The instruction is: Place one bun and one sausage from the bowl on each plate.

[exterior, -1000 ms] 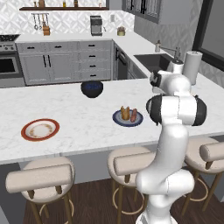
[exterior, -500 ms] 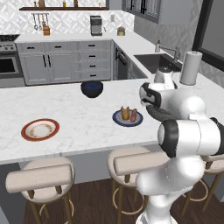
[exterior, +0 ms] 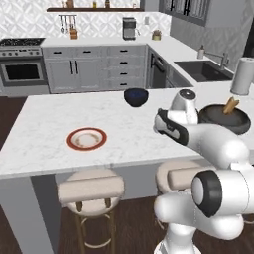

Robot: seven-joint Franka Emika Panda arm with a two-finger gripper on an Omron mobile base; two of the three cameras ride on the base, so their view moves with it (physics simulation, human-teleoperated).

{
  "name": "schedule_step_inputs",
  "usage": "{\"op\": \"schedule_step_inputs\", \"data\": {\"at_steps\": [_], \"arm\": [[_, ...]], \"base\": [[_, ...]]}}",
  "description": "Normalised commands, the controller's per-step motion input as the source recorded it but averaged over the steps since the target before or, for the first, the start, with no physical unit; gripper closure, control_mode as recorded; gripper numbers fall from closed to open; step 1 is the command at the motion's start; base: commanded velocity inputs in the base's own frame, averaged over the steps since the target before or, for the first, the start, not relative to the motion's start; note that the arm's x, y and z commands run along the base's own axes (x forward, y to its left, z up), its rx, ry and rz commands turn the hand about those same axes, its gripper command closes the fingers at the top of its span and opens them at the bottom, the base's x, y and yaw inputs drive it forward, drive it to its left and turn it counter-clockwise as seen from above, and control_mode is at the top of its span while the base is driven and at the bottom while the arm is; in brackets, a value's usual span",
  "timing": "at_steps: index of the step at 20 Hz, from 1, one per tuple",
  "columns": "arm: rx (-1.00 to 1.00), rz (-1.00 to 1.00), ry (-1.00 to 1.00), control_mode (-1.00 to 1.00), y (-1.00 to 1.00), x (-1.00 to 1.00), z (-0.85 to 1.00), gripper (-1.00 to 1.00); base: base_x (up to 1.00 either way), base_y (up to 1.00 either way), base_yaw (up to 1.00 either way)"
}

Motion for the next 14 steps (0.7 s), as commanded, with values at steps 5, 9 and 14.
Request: {"op": "schedule_step_inputs", "data": {"at_steps": [5, 9, 14], "arm": [[0.00, 0.00, 0.00, 1.00, 0.00, 0.00, 0.00, 1.00], [0.00, -0.04, 0.00, -1.00, 0.14, 0.24, -0.01, 1.00], [0.02, -0.10, 0.18, -1.00, 0.27, 0.81, -0.50, 1.00]], "base": [[0.33, 1.00, -0.01], [0.65, 0.72, -0.11], [0.00, 0.00, 0.00]]}}
